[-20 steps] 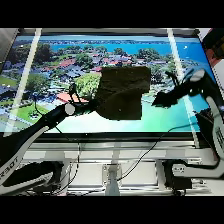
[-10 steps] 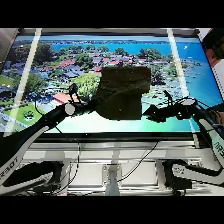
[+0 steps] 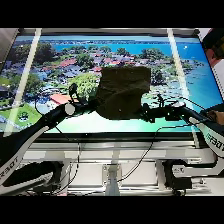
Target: Fold the clothes and pants, and hang the long-sleeved shirts on hangers.
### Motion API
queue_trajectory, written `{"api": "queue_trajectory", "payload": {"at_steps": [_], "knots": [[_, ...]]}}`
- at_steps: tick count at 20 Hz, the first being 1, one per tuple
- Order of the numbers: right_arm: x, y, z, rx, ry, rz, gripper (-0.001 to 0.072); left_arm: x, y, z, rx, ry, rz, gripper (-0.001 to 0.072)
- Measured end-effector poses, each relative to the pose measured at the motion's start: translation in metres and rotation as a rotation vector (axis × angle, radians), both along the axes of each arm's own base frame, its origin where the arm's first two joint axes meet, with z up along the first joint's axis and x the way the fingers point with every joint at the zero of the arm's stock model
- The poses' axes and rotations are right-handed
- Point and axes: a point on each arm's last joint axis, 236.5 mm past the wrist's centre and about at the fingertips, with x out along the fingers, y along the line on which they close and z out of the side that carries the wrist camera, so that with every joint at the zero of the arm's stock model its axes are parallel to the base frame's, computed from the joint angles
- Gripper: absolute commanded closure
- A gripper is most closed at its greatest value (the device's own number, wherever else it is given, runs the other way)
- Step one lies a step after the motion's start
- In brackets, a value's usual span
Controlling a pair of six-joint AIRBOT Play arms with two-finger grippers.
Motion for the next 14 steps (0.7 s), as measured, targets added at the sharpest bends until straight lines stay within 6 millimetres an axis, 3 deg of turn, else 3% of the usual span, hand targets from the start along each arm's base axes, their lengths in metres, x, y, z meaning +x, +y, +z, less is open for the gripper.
{"api": "queue_trajectory", "payload": {"at_steps": [2,5,7,10,12,14], "knots": [[0.005,0.0,-0.002,-0.012,-0.019,-0.01,0.0682,0.0,0.0,0.0,0.0,0.001,0.0,0.0641],[0.011,0.002,0.008,-0.022,-0.087,0.006,0.0689,0.0,0.0,0.003,-0.003,-0.004,-0.002,0.0644],[0.016,0.004,0.027,-0.017,-0.165,0.033,0.0689,0.0,-0.001,0.012,-0.013,-0.022,-0.004,0.0646],[0.025,0.009,0.077,-0.01,-0.323,0.074,0.0689,0.004,-0.003,0.048,-0.048,-0.099,-0.003,0.0646],[0.033,0.012,0.127,-0.01,-0.469,0.105,0.0689,0.008,-0.002,0.089,-0.088,-0.196,0.008,0.0646],[0.038,0.015,0.19,-0.013,-0.638,0.141,0.0689,0.01,0.002,0.142,-0.14,-0.325,0.026,0.0648]]}}
